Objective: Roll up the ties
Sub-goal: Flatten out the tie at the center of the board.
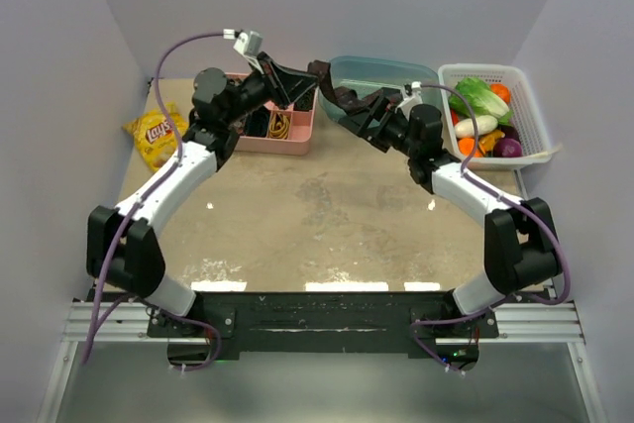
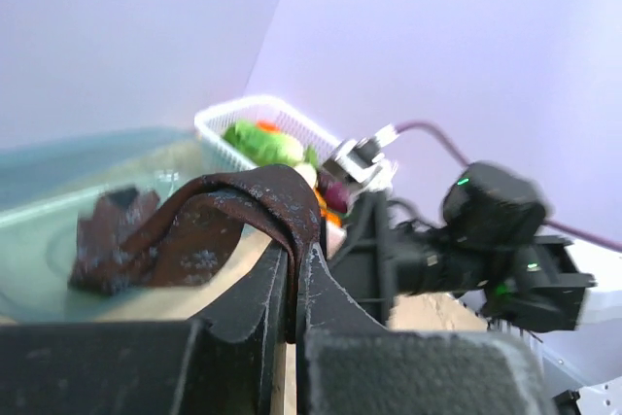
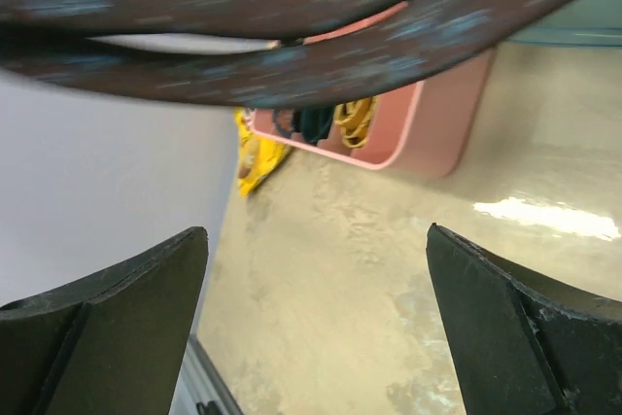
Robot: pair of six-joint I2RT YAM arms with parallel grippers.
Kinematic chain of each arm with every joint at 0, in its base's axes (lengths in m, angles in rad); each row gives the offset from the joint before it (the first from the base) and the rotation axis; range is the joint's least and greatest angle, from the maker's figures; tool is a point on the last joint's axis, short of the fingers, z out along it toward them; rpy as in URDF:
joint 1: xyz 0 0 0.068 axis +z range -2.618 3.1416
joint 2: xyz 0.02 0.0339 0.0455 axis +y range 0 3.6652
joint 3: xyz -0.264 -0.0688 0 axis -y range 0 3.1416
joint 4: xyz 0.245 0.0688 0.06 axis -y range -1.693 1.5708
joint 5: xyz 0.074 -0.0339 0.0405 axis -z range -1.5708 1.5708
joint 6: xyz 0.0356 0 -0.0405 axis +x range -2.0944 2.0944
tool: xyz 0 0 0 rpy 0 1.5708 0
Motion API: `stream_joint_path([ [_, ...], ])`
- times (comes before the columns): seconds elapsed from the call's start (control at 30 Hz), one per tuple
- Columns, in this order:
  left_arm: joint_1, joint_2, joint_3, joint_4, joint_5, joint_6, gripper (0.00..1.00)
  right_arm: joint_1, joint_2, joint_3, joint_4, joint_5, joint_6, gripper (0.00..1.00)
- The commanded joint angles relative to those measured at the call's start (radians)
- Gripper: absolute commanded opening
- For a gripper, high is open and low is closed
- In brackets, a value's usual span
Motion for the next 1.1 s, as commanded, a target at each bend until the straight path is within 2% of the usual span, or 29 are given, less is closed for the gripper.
stream_joint_path([
  [0.0,0.001,-0.131,0.069,-0.143,-0.027,0.116,0.0,-0.016,-0.01,0.016,-0.12,0.061,-0.043,0.99],
  [0.3,0.001,-0.412,0.041,-0.298,-0.129,0.223,0.0,-0.02,0.055,0.042,-0.108,0.05,0.021,0.99],
  [0.43,0.001,-0.51,0.008,-0.324,-0.131,0.236,0.0,-0.019,0.085,0.027,-0.034,0.047,0.096,0.99],
  [0.63,0.001,-0.585,-0.064,-0.334,-0.126,0.236,0.0,-0.014,0.193,0.004,0.164,0.038,0.256,0.99],
  [1.07,0.001,-0.674,-0.172,-0.299,-0.008,0.217,0.0,0.039,0.429,0.165,0.3,0.056,0.367,0.99],
])
